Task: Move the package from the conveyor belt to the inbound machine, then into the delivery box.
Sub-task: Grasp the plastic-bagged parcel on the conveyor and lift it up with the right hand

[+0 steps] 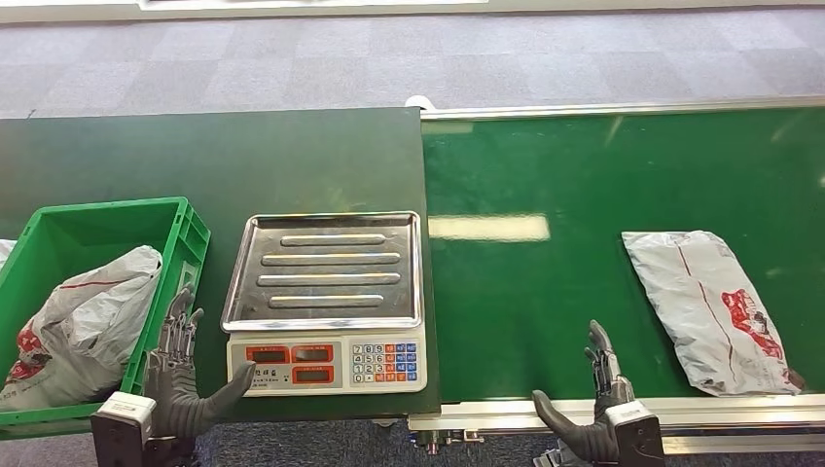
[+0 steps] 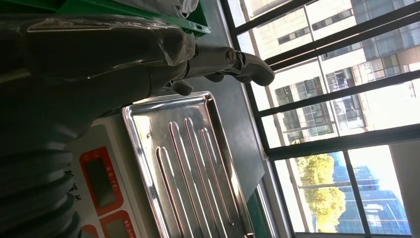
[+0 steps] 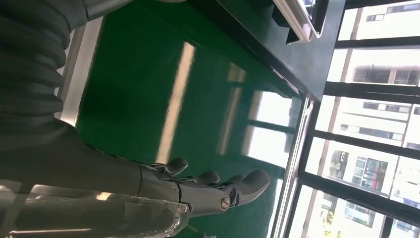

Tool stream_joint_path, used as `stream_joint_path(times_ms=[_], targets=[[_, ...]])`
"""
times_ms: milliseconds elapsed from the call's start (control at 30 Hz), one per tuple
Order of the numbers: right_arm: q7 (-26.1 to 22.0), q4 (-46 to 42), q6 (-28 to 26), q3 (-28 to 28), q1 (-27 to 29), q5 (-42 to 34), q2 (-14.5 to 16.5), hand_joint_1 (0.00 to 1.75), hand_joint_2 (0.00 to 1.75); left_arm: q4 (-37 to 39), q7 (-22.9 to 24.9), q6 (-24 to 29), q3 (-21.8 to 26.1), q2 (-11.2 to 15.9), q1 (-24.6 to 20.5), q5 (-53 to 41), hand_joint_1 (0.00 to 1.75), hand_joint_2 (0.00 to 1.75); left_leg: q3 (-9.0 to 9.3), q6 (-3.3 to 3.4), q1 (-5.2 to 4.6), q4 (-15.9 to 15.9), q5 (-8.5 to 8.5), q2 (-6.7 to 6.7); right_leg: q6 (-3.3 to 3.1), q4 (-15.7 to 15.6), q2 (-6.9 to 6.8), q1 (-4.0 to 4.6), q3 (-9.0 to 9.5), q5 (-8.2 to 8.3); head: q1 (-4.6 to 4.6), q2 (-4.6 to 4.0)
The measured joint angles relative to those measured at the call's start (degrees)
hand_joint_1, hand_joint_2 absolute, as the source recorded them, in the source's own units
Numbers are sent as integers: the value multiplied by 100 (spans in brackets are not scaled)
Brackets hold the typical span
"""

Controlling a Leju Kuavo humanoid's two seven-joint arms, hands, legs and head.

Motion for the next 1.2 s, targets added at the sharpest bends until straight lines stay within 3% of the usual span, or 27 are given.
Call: stream_joint_path(times_ms=[500,733,933,1200], targets=[[22,-30,-97,-119,5,244,75,0,175,4,1,-133,0,-2,-30,103,0,175,1,0,0,0,0,0,0,0,0,0,0,0,-1,0],[213,-193,-748,-122,-133,1256,-51,0,175,38,-69,-176,-140,0,-177,57,0,175,1,0,0,0,0,0,1,0,0,-1,2,1,0,0],[786,50,-1230,-272,-899,1664,-505,0,175,306,-13,-240,-293,1,-511,286,0,175,5,6,-2,3,7,4,4,0,3,-3,4,9,-2,0],[1409,1489,-1360,-781,-2472,2001,-1362,0,175,636,158,-305,-448,-62,-993,378,0,175,6,18,-9,6,16,1,11,0,1,-11,7,21,-1,0]])
